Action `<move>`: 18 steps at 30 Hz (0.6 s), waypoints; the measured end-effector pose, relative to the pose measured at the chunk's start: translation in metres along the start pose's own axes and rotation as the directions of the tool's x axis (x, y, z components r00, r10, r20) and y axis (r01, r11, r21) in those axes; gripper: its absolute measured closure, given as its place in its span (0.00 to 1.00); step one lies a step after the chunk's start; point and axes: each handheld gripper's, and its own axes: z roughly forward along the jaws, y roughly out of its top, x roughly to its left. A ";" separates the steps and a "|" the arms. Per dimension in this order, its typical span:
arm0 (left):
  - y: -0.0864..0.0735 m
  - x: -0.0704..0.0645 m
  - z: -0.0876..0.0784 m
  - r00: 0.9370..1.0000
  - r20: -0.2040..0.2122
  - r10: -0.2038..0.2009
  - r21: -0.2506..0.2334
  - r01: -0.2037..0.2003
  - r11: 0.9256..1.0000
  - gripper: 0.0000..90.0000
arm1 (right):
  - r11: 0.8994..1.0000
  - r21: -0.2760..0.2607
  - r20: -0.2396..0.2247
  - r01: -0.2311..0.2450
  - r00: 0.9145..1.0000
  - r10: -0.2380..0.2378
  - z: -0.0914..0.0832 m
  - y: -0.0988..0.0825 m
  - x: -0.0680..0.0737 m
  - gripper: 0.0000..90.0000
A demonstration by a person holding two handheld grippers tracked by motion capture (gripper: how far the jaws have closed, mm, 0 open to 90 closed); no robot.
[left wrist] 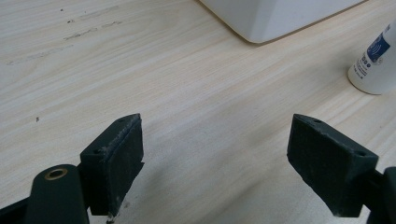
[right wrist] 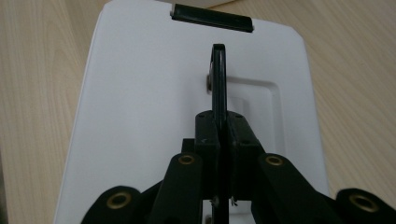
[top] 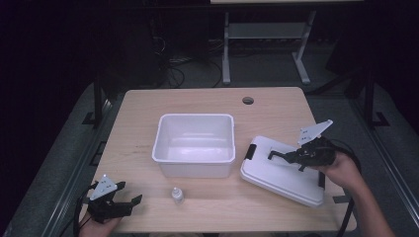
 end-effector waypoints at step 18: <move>-0.001 0.001 -0.001 1.000 -0.002 0.001 0.004 -0.001 1.000 0.20 | 1.000 0.015 -0.022 -0.023 0.999 0.024 0.021 -0.006 0.000 0.93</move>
